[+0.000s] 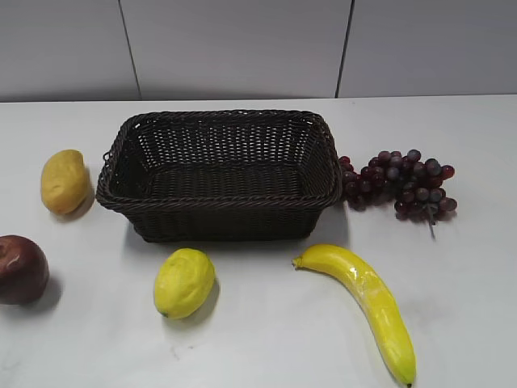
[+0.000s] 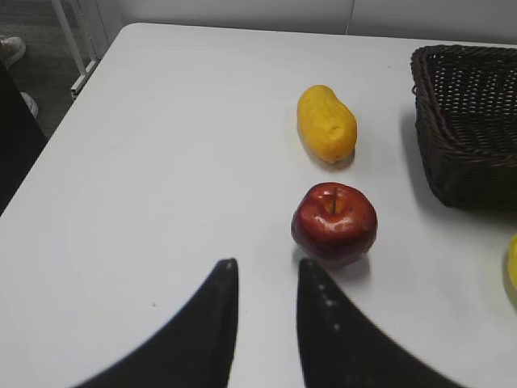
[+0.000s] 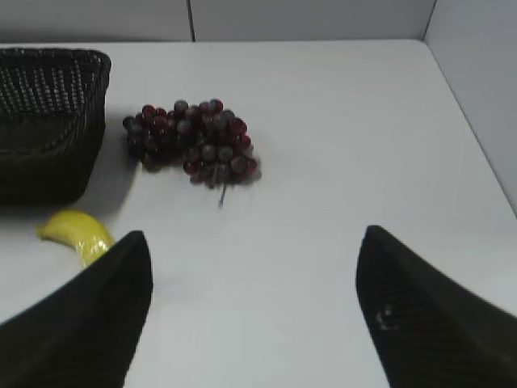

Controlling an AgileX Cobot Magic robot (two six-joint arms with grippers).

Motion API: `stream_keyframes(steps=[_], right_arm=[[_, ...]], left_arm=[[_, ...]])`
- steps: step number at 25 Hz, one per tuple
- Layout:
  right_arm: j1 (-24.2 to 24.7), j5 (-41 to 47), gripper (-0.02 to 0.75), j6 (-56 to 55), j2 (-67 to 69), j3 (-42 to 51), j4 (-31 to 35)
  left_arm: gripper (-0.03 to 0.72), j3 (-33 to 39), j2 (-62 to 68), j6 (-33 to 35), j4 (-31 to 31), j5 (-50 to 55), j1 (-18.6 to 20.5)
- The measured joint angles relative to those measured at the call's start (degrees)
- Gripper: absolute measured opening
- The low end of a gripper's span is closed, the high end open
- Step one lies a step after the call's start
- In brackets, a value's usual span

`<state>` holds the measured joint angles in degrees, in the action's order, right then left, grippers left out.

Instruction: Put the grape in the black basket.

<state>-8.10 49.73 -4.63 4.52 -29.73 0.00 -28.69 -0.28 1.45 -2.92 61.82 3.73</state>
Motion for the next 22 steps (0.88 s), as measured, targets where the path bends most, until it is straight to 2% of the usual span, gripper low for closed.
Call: stream_keyframes(steps=[13, 18, 22], right_arm=[[0.0, -34.7, 0.594, -0.1, 33.7, 0.4, 0.3], [0.0, -36.3, 0.594, -0.1, 50.2, -3.5, 0.4], [0.0, -33.3, 0.594, -0.1, 63.8, -10.9, 0.4]], left_arm=[[0.233, 0.0, 0.0, 0.0, 0.0, 0.0, 0.0], [0.233, 0.0, 0.0, 0.0, 0.0, 0.0, 0.0], [0.233, 0.0, 0.0, 0.0, 0.0, 0.0, 0.0]])
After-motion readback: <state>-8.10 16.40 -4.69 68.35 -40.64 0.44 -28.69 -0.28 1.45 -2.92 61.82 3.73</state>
